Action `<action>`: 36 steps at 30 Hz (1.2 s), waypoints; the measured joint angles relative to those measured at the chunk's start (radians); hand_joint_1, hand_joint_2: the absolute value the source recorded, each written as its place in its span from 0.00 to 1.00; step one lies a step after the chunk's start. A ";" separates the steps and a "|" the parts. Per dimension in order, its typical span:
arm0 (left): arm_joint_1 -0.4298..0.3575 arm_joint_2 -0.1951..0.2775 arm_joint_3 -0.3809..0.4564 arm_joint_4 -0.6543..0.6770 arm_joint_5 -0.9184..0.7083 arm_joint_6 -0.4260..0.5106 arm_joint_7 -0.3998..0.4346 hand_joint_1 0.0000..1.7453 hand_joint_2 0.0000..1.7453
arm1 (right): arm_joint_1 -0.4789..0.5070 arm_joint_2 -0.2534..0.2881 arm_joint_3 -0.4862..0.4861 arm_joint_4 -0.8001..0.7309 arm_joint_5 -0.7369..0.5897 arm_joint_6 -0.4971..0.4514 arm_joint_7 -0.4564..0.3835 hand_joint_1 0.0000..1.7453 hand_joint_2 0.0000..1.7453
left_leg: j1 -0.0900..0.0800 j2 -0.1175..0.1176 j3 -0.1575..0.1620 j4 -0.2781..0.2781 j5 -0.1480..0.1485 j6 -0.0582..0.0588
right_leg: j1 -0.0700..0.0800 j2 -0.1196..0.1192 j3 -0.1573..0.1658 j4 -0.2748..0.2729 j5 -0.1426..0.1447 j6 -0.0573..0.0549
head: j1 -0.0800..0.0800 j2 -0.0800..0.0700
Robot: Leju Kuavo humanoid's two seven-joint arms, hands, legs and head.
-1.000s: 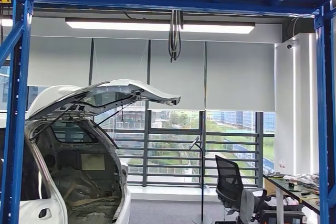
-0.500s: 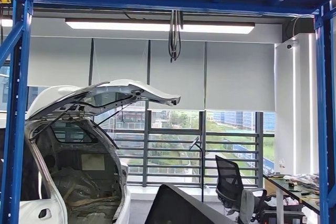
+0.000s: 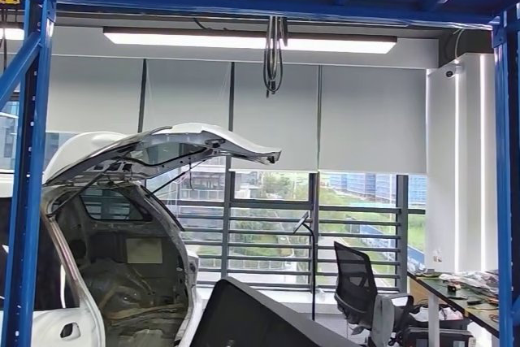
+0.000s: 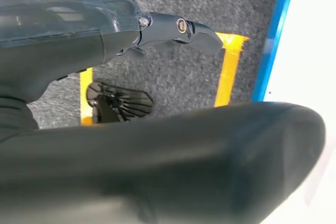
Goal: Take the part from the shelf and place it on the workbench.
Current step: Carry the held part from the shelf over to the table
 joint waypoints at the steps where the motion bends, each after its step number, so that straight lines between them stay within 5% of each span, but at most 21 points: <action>1: 0.004 0.002 0.003 0.000 0.000 0.001 0.006 0.00 1.00 | 0.000 -0.004 0.005 0.000 0.004 0.000 -0.001 1.00 1.00 | 0.000 0.000 0.002 0.000 -0.002 -0.001 | -0.001 0.000 -0.025 0.030 0.005 0.001 | 0.000 0.000; 2: 0.009 0.003 0.005 0.000 0.000 0.002 0.012 0.00 1.00 | -0.001 -0.007 0.010 0.000 0.007 0.000 -0.001 1.00 1.00 | 0.000 -0.001 0.004 0.000 -0.004 -0.003 | -0.002 0.000 -0.032 0.020 0.031 0.002 | 0.000 0.000; 5: 0.017 0.007 0.008 0.000 -0.001 0.001 0.018 0.00 1.00 | -0.008 -0.013 0.019 0.000 0.008 0.000 -0.002 1.00 1.00 | 0.001 -0.005 0.017 0.002 -0.014 -0.015 | -0.001 0.000 0.023 -0.156 0.150 -0.003 | 0.000 0.000; 7: 0.019 0.010 0.010 0.000 -0.001 0.001 0.019 0.00 1.00 | -0.012 -0.016 0.024 0.001 0.009 0.000 -0.003 1.00 1.00 | 0.000 -0.006 0.018 0.002 -0.018 -0.026 | 0.004 0.002 0.044 -0.218 0.172 -0.014 | 0.001 0.000; 11: 0.020 0.012 0.012 0.000 -0.003 0.004 0.024 0.00 1.00 | -0.017 -0.017 0.029 0.000 0.010 -0.001 -0.004 1.00 1.00 | 0.003 -0.004 0.011 0.015 -0.034 -0.047 | 0.005 0.003 0.048 -0.232 0.171 -0.040 | 0.001 0.000; 14: 0.024 0.018 0.015 0.000 -0.009 0.016 0.046 0.00 1.00 | -0.022 -0.018 0.034 0.003 0.011 -0.002 -0.008 1.00 1.00 | 0.002 -0.003 -0.067 0.174 -0.109 -0.052 | 0.004 0.000 0.052 -0.237 0.170 -0.055 | 0.001 0.000; 16: 0.031 0.027 0.018 0.000 -0.012 0.022 0.066 0.00 1.00 | -0.019 -0.020 0.037 0.008 0.012 -0.003 -0.013 1.00 1.00 | 0.003 -0.003 -0.123 0.269 -0.130 -0.055 | 0.006 0.001 0.055 -0.237 0.168 -0.058 | 0.001 0.000; 18: 0.037 0.038 0.019 0.000 -0.016 0.025 0.080 0.00 1.00 | -0.017 -0.023 0.038 0.013 0.014 -0.003 -0.020 1.00 1.00 | 0.004 -0.003 -0.115 0.226 -0.078 -0.056 | 0.006 0.003 0.060 -0.236 0.164 -0.057 | 0.001 0.000; 21: 0.041 0.054 0.022 0.000 -0.021 0.030 0.093 0.00 1.00 | -0.016 -0.025 0.039 0.016 0.016 -0.003 -0.028 1.00 1.00 | 0.005 -0.002 -0.048 0.055 0.013 -0.053 | 0.011 0.005 0.060 -0.225 0.154 -0.048 | 0.001 0.000; 26: 0.050 0.074 0.025 0.000 -0.027 0.039 0.100 0.00 1.00 | -0.014 -0.030 0.041 0.022 0.018 -0.003 -0.036 1.00 1.00 | 0.001 -0.004 -0.037 0.019 0.018 -0.031 | 0.010 0.003 0.050 -0.206 0.136 -0.026 | 0.001 0.000; 30: 0.050 0.085 0.031 0.000 -0.036 0.044 0.100 0.00 1.00 | -0.012 -0.033 0.039 0.028 0.019 -0.003 -0.043 1.00 1.00 | 0.000 0.001 -0.042 0.016 0.027 -0.013 | 0.007 0.002 -0.017 -0.009 0.009 -0.016 | 0.001 0.000; 32: 0.050 0.087 0.033 0.000 -0.041 0.043 0.100 0.00 1.00 | -0.009 -0.033 0.038 0.032 0.019 -0.003 -0.043 1.00 1.00 | -0.003 0.002 -0.048 0.016 0.033 -0.009 | 0.007 0.002 -0.024 0.041 -0.002 -0.016 | 0.001 0.000; 36: 0.052 0.088 0.033 0.000 -0.050 0.036 0.098 0.00 1.00 | -0.014 -0.033 0.037 0.034 0.019 -0.002 -0.044 1.00 1.00 | -0.007 0.001 -0.059 0.016 0.050 -0.016 | 0.011 0.003 0.120 -0.189 0.087 -0.028 | 0.001 0.000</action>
